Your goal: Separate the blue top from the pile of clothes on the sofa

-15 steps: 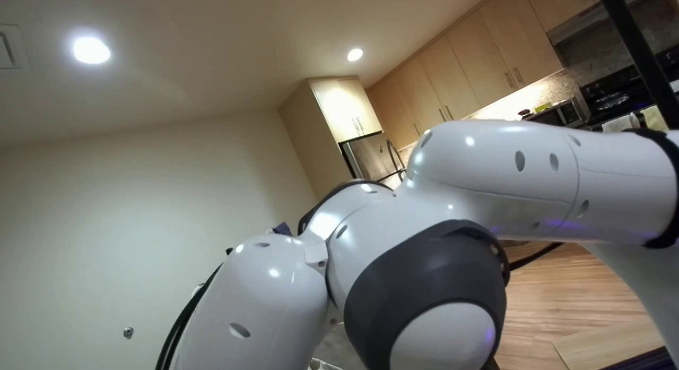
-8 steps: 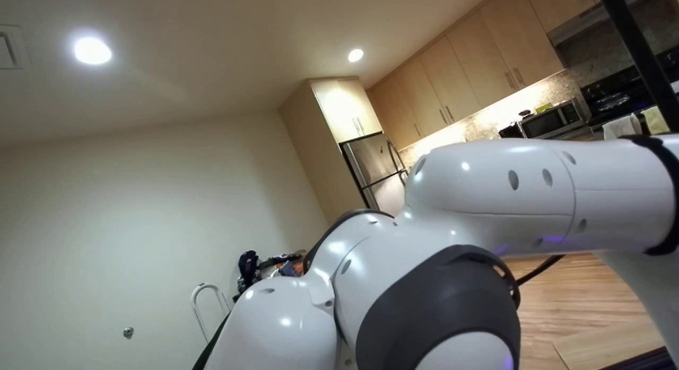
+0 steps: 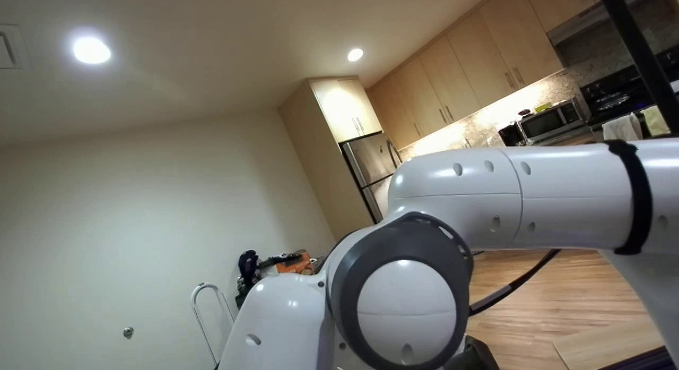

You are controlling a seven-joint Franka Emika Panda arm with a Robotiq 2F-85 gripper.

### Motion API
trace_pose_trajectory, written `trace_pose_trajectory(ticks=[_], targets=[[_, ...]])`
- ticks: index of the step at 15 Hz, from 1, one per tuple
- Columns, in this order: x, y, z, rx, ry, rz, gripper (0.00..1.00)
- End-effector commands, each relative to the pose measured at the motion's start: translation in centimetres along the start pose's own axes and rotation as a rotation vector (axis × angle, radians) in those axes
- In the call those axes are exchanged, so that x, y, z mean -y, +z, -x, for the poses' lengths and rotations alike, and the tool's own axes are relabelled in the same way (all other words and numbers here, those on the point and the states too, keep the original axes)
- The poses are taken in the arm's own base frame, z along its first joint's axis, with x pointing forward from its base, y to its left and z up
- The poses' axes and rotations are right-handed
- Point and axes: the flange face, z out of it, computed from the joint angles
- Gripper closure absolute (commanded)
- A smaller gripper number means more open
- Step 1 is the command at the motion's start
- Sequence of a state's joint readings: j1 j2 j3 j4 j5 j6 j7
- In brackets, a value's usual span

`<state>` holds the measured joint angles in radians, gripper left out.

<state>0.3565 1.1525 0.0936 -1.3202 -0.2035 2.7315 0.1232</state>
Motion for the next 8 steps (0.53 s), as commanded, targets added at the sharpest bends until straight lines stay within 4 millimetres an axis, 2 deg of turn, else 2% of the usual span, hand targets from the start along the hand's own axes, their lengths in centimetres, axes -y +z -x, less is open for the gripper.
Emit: trace_pose_trajectory(ticks=[1, 5, 8], targets=[[0.1, -0.7, 0.4, 0.122, 0.081, -0.137, 0.92], [-0.5, -0.9, 1.1, 0.291, 0.192, -0.212, 0.92], [-1.1, -0.9, 1.1, 0.342, 0.233, -0.198, 0.92]])
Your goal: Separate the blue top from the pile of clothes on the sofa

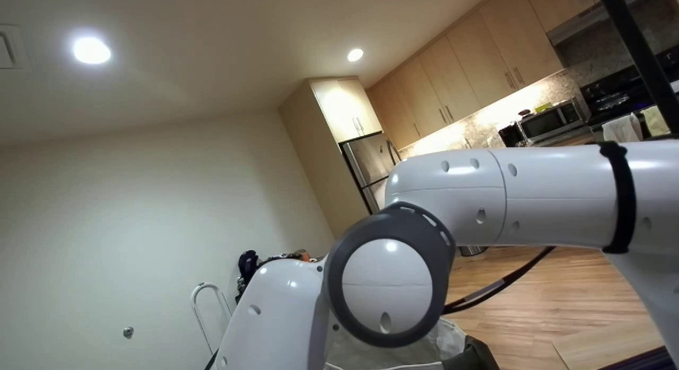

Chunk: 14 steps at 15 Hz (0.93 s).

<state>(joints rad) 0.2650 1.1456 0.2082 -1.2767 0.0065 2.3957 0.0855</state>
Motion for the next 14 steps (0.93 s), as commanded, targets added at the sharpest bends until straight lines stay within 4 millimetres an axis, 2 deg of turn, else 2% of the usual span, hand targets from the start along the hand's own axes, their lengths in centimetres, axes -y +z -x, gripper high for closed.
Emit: trace_pose_trajectory(ticks=[1, 7, 9, 11, 14], targets=[[-0.3, -0.8, -0.1, 0.045, 0.021, -0.023, 0.92], [-0.7, -0.5, -0.5, 0.010, 0.006, 0.009, 0.90], [-0.2, -1.5, -0.7, 0.013, -0.003, 0.025, 0.93], [-1.2, -3.4, -2.4, -0.045, 0.014, 0.053, 0.92], [-1.8, -7.4, -5.1, -0.151, 0.033, 0.111, 0.92]])
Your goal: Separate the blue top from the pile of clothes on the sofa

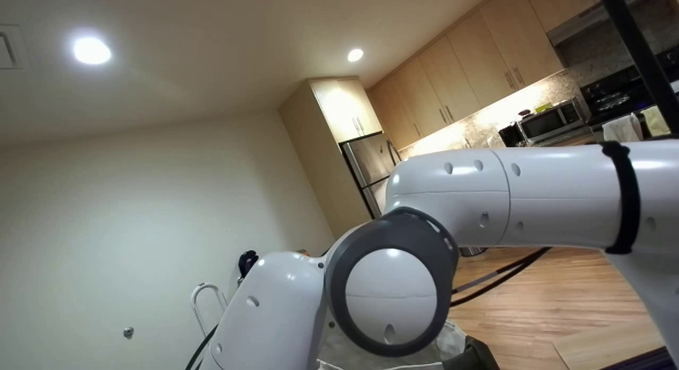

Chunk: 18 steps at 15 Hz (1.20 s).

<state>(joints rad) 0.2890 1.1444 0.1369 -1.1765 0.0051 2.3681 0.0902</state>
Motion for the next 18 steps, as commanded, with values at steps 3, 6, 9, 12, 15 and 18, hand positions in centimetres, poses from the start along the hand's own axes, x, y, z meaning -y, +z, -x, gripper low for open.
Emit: trace_pose_trajectory(ticks=[3, 6, 9, 12, 15, 18], targets=[[-0.7, -5.4, -3.7, -0.097, 0.085, 0.058, 0.92], [-0.5, -6.3, -4.2, -0.096, 0.130, 0.076, 0.93], [-0.5, -6.7, -4.6, -0.131, 0.164, 0.132, 0.93], [-0.6, -6.9, -4.7, -0.140, 0.194, 0.174, 0.93], [-0.2, -6.9, -4.6, -0.123, 0.230, 0.170, 0.93], [-0.1, -6.8, -4.6, -0.122, 0.246, 0.181, 0.92]])
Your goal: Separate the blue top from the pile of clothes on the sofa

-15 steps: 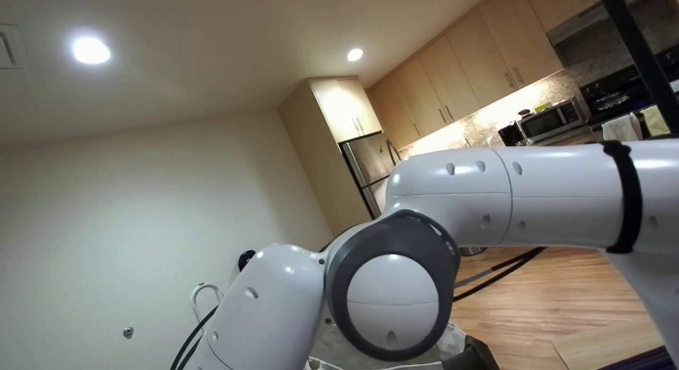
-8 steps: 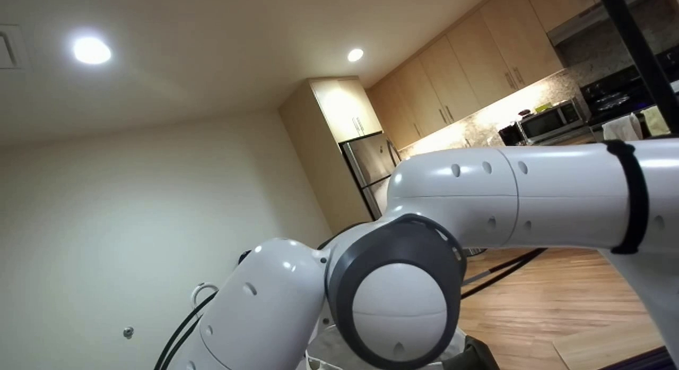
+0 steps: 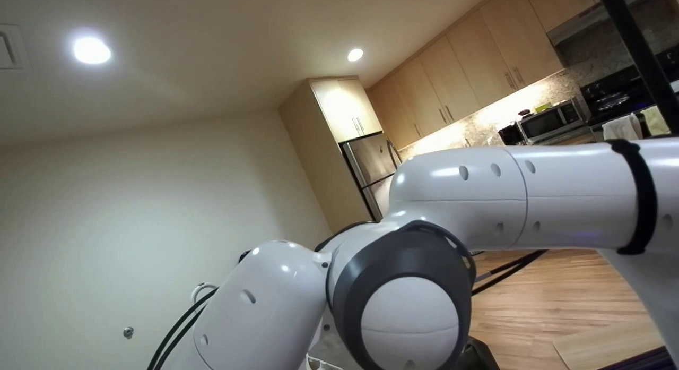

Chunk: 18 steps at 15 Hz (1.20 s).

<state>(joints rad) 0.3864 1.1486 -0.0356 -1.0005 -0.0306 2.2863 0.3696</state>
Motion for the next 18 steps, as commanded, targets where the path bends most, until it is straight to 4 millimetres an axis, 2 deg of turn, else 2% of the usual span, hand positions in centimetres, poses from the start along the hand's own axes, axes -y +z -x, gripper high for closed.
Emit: trace_pose_trajectory(ticks=[1, 3, 7, 12, 13, 14, 15, 16, 18], targets=[[0.3, -0.5, -0.4, -0.003, 0.040, 0.029, 0.66], [0.3, -0.5, -0.6, -0.021, 0.048, 0.036, 0.59], [0.4, -0.8, -0.8, -0.036, 0.066, 0.013, 0.33], [1.4, -1.3, -0.3, 0.046, 0.043, -0.114, 0.01], [1.6, -1.3, -0.2, 0.058, 0.025, -0.137, 0.00], [1.8, 0.6, 1.7, 0.073, 0.011, -0.164, 0.00], [1.9, 0.8, 2.1, 0.095, -0.009, -0.183, 0.00], [2.9, 0.8, 3.2, 0.122, -0.025, -0.190, 0.00], [4.1, 2.1, 6.4, 0.187, -0.052, -0.206, 0.00]])
